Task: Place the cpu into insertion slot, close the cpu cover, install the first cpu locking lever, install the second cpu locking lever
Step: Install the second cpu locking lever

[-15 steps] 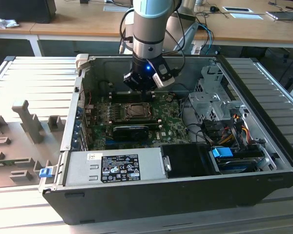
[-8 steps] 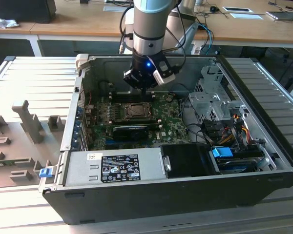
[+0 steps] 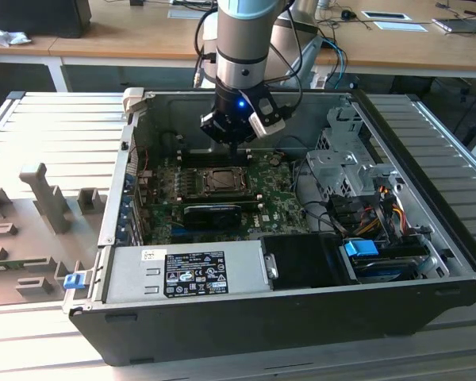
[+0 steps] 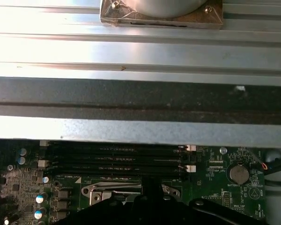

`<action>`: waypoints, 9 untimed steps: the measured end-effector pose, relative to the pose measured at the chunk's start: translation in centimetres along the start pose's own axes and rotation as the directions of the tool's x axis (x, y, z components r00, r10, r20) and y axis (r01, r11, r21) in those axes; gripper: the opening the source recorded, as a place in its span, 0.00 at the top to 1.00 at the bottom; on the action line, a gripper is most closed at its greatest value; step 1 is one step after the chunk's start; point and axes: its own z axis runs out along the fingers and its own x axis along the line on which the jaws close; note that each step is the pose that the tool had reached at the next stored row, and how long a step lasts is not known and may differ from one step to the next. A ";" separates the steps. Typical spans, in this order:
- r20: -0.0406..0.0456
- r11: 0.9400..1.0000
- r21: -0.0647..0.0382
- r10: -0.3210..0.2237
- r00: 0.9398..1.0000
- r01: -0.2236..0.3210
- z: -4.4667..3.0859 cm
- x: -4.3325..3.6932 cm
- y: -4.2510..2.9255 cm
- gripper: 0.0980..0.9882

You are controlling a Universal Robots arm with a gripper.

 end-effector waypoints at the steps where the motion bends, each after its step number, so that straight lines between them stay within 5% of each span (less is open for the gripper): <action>1: 0.000 1.000 0.000 0.000 1.000 0.000 0.00 0.00 -0.01 0.99; 9: 0.000 1.000 0.000 0.003 1.000 -0.003 -0.03 0.00 -0.02 0.99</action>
